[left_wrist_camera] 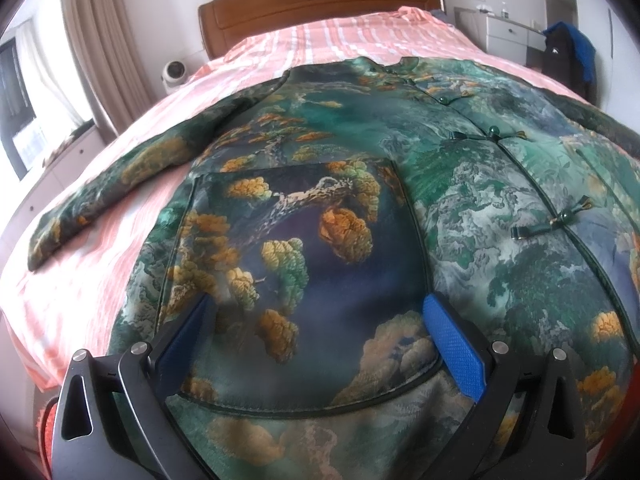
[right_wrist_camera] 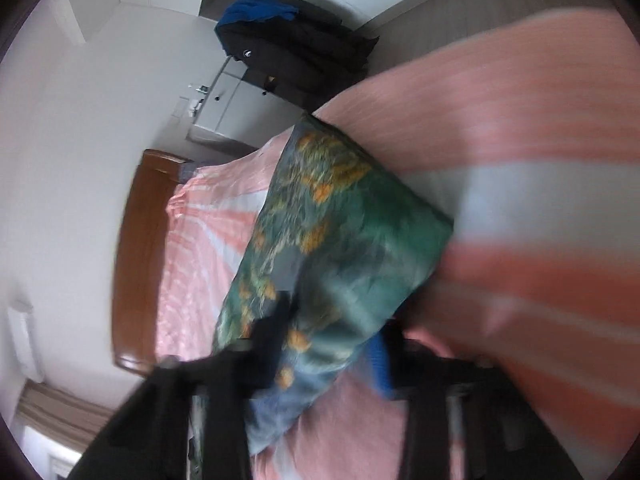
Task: Fold large clothes
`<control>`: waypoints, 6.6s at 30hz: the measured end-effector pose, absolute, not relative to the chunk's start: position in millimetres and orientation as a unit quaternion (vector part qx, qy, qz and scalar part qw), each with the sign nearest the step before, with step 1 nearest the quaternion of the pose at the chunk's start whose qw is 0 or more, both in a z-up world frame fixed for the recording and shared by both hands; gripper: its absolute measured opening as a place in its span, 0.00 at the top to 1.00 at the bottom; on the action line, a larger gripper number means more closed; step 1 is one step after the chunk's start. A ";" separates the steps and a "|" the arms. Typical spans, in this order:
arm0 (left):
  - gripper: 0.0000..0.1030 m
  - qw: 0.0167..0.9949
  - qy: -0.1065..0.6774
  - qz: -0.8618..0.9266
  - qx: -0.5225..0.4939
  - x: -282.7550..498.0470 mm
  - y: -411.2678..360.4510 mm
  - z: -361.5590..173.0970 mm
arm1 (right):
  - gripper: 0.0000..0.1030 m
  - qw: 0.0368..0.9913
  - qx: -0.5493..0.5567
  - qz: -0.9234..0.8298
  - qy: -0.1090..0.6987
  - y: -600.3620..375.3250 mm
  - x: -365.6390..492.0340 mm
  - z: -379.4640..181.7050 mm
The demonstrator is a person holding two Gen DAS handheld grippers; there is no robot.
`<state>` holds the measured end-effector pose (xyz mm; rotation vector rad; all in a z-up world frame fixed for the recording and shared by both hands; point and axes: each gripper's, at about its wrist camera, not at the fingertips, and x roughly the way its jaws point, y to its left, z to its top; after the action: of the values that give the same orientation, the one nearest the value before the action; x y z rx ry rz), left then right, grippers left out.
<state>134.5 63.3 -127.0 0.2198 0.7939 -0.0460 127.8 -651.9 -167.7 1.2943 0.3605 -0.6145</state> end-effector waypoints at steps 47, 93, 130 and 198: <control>0.00 0.933 0.343 -0.040 0.104 113.9 57.4 -91.3 | 0.08 0.945 0.042 0.011 0.325 -253.0 101.9 -61.1; 0.00 0.903 0.425 -0.059 -0.009 143.3 78.6 -63.0 | 0.06 0.925 0.039 0.015 0.378 -255.4 117.5 -92.3; 0.01 0.829 0.531 -0.135 -0.108 382.2 -26.9 -60.4 | 0.02 0.920 0.034 0.024 0.389 -253.1 117.7 -94.8; 0.07 0.844 0.458 0.121 -0.249 197.3 328.4 -39.5 | 0.01 0.944 -0.012 -0.004 0.331 -243.2 92.4 -68.8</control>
<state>197.3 328.4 -39.5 -0.5263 0.9675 0.2552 92.4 -243.2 -68.8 -0.0242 0.6741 -0.0091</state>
